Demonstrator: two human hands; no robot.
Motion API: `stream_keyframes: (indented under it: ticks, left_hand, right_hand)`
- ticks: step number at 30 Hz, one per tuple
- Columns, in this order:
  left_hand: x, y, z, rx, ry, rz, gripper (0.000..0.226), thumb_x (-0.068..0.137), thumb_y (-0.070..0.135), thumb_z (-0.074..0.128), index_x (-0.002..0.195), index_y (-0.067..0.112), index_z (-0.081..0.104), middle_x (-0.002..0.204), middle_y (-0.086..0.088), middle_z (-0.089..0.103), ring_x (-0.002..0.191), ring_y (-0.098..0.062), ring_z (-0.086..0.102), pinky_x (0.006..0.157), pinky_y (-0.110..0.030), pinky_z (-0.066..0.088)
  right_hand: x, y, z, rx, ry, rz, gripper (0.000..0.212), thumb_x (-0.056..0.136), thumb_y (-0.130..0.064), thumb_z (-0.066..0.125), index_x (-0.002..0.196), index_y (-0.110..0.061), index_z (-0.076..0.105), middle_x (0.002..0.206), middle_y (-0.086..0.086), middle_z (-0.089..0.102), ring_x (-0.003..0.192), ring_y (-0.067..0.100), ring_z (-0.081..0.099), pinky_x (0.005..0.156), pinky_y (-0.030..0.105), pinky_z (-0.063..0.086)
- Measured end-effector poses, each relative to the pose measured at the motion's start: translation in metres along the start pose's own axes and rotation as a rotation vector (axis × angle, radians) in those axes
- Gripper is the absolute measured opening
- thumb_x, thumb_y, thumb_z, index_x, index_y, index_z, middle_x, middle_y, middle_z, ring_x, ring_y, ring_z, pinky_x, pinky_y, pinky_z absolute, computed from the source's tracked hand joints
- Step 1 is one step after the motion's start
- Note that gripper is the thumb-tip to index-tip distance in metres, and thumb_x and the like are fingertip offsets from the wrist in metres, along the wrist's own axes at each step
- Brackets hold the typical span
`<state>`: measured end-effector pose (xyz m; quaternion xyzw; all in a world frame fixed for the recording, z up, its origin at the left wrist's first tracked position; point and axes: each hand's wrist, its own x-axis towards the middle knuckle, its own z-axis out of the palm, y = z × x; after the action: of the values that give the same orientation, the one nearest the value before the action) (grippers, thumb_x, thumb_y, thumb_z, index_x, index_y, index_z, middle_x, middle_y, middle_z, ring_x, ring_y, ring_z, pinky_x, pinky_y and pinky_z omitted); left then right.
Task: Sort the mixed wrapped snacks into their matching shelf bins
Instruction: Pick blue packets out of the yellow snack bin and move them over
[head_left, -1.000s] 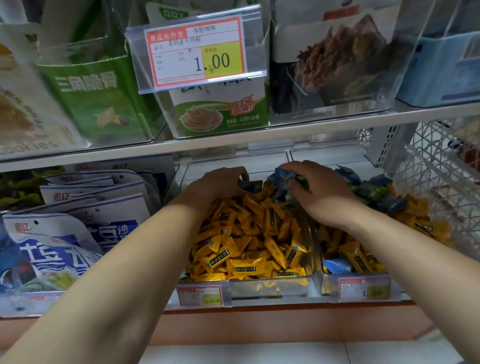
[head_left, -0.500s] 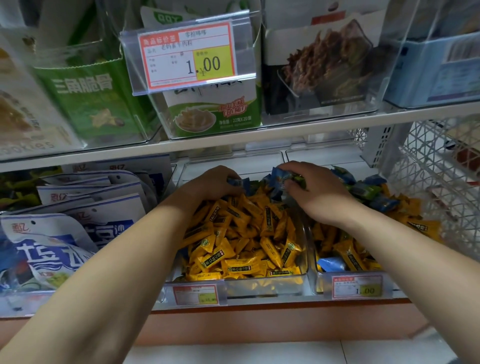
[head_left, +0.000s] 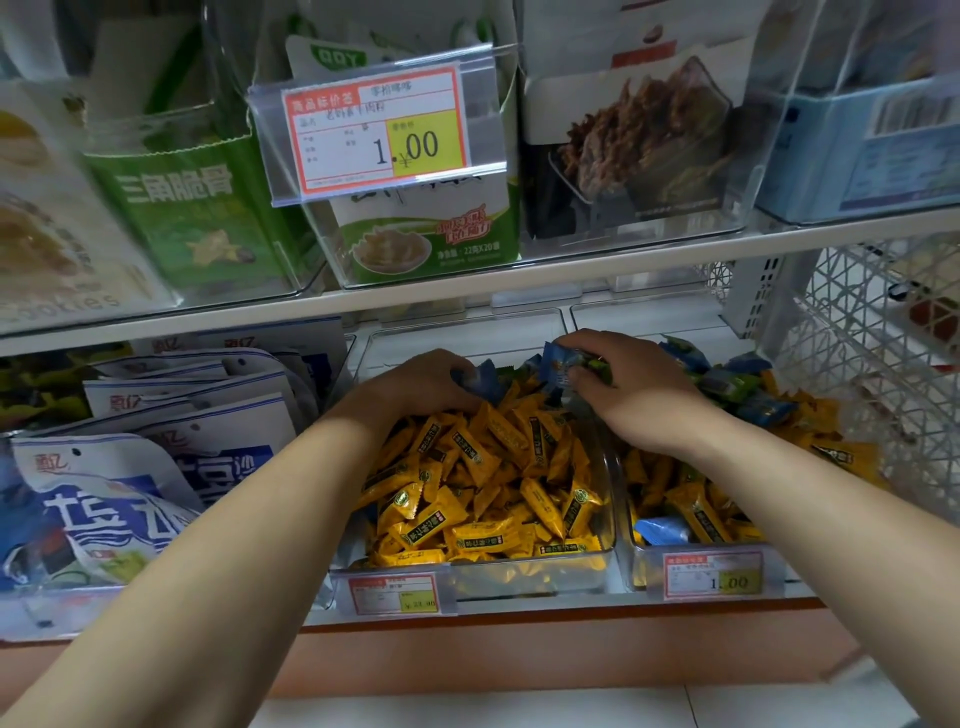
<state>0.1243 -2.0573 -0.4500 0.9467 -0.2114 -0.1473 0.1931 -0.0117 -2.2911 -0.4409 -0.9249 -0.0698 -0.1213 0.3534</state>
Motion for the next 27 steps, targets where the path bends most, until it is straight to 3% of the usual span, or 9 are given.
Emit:
stream_keyframes:
  ticks: [3, 7, 8, 11, 13, 17, 20, 24, 27]
  left_hand:
    - [-0.004, 0.003, 0.002, -0.017, 0.113, 0.048, 0.027, 0.078, 0.040, 0.080, 0.092, 0.021, 0.068, 0.092, 0.000, 0.063, 0.086, -0.019, 0.060, 0.068, -0.032, 0.044]
    - [-0.014, 0.004, -0.001, -0.138, 0.338, 0.081, 0.022, 0.081, 0.043, 0.077, 0.079, 0.027, 0.063, 0.078, 0.007, 0.063, 0.072, -0.010, 0.059, 0.057, -0.026, 0.037]
    - [-0.017, 0.005, -0.003, -0.242, 0.409, 0.079, 0.020, 0.082, 0.042, 0.076, 0.083, 0.025, 0.065, 0.081, 0.007, 0.066, 0.074, -0.010, 0.061, 0.059, -0.025, 0.040]
    - [-0.025, 0.011, -0.013, -0.537, 0.582, 0.091, 0.030, 0.085, 0.037, 0.075, 0.107, 0.018, 0.066, 0.090, 0.006, 0.068, 0.072, -0.005, 0.063, 0.058, -0.020, 0.050]
    - [-0.030, 0.019, -0.019, -0.613, 0.642, 0.117, 0.035, 0.087, 0.031, 0.075, 0.114, 0.011, 0.066, 0.085, 0.008, 0.065, 0.063, 0.003, 0.059, 0.054, -0.011, 0.046]
    - [-0.045, 0.035, -0.018, -0.779, 0.609, 0.116, 0.015, 0.087, 0.031, 0.074, 0.098, 0.021, 0.070, 0.081, 0.003, 0.071, 0.057, -0.004, 0.063, 0.054, -0.021, 0.049]
    - [-0.057, 0.053, 0.000, -0.847, 0.504, 0.095, 0.011, 0.086, 0.041, 0.073, 0.090, 0.032, 0.069, 0.083, 0.008, 0.076, 0.073, -0.013, 0.070, 0.066, -0.025, 0.055]
    - [-0.059, 0.085, 0.027, -1.008, 0.510, 0.120, 0.006, 0.089, 0.031, 0.071, 0.092, 0.027, 0.067, 0.076, 0.017, 0.074, 0.068, 0.000, 0.069, 0.056, -0.013, 0.049]
    - [-0.058, 0.107, 0.041, -1.001, 0.511, 0.136, 0.007, 0.090, 0.028, 0.071, 0.092, 0.023, 0.067, 0.075, 0.017, 0.073, 0.068, 0.000, 0.069, 0.056, -0.014, 0.049]
  right_hand:
    - [0.000, -0.001, 0.000, 0.019, 0.001, 0.002, 0.039, 0.100, -0.031, 0.049, 0.139, -0.032, 0.049, 0.138, -0.004, 0.055, 0.122, 0.013, 0.050, 0.090, 0.025, 0.035]
    - [0.001, -0.004, 0.002, 0.033, 0.030, 0.037, 0.036, 0.099, -0.034, 0.051, 0.134, -0.042, 0.046, 0.104, -0.007, 0.062, 0.072, 0.010, 0.063, 0.058, 0.023, 0.047]
    - [0.002, -0.004, 0.002, 0.048, 0.053, 0.057, 0.037, 0.098, -0.034, 0.052, 0.134, -0.040, 0.047, 0.105, -0.008, 0.060, 0.071, 0.010, 0.062, 0.059, 0.022, 0.046]
    - [0.005, -0.006, 0.002, 0.078, 0.109, 0.075, 0.035, 0.098, -0.033, 0.054, 0.133, -0.029, 0.054, 0.129, -0.006, 0.058, 0.104, 0.013, 0.057, 0.079, 0.023, 0.038]
    - [0.005, -0.009, 0.002, 0.076, 0.114, 0.081, 0.034, 0.098, -0.033, 0.053, 0.131, -0.026, 0.057, 0.133, -0.003, 0.058, 0.113, 0.013, 0.053, 0.084, 0.022, 0.034]
    - [0.003, -0.018, 0.001, 0.108, 0.118, 0.093, 0.033, 0.098, -0.034, 0.053, 0.129, -0.026, 0.059, 0.131, -0.004, 0.060, 0.114, 0.016, 0.055, 0.084, 0.026, 0.040]
    - [0.001, -0.023, 0.000, 0.293, 0.184, 0.181, 0.032, 0.097, -0.033, 0.055, 0.127, -0.025, 0.058, 0.120, -0.002, 0.062, 0.097, 0.014, 0.061, 0.076, 0.021, 0.050]
    - [-0.007, -0.033, -0.001, 0.810, 0.198, 0.441, 0.029, 0.101, -0.025, 0.048, 0.128, -0.016, 0.055, 0.117, 0.011, 0.063, 0.088, 0.026, 0.068, 0.064, 0.037, 0.060]
    - [-0.013, -0.036, -0.010, 1.105, 0.136, 0.540, 0.032, 0.100, -0.035, 0.047, 0.124, -0.016, 0.058, 0.105, 0.015, 0.069, 0.074, 0.029, 0.072, 0.057, 0.037, 0.058]
